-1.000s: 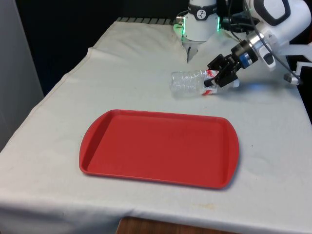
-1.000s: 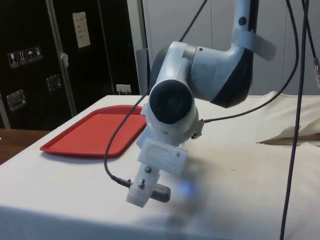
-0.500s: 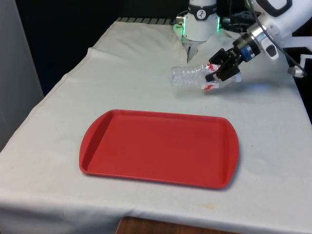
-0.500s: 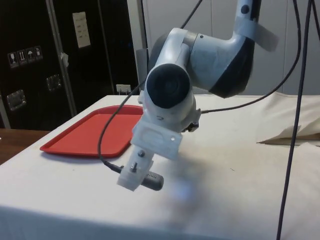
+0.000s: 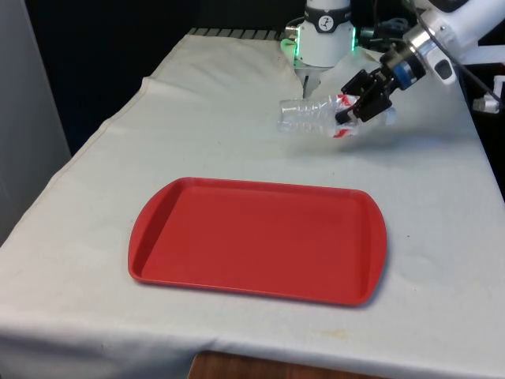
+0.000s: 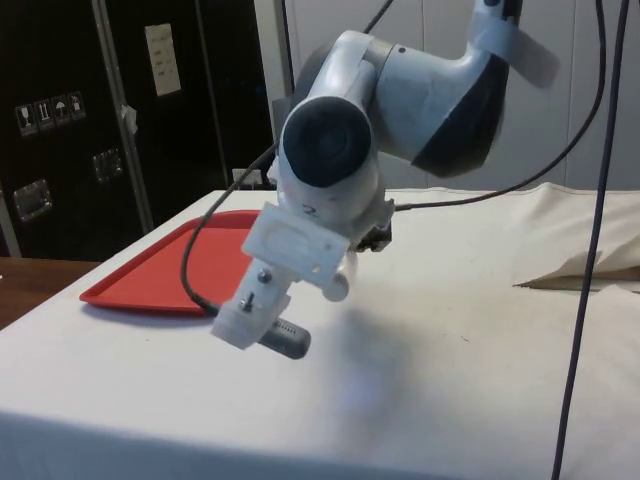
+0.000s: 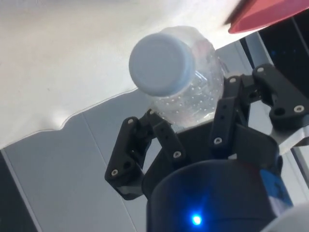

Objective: Place the bottle upright on the tray.

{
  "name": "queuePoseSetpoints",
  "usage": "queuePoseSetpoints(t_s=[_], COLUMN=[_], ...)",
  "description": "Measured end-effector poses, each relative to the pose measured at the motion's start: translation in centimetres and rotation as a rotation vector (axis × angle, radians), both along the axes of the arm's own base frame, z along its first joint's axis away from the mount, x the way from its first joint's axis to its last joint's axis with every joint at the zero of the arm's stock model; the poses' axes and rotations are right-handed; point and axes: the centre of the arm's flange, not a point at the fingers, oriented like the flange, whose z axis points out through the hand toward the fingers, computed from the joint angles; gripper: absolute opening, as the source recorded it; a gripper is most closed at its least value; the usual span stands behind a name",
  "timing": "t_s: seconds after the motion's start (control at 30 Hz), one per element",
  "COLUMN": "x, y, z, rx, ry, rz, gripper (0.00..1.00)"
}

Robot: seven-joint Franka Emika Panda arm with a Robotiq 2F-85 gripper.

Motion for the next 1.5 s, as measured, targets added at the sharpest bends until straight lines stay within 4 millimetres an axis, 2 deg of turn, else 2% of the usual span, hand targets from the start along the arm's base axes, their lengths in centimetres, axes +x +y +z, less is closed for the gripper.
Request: queuePoseSetpoints(t_s=[0.47,0.6,1.07,1.5], x=[0.8,0.9,3.3,5.0], y=[0.1,0.2,-0.6,-1.3], z=[3.0,3.3,6.2,8.1], rx=[0.018,0.021,0.041,0.06], ry=[-0.013,-0.013,-0.02,-0.021], rz=[-0.018,-0.019,-0.045,-0.067], gripper=[0.0,0.0,0.0,0.0])
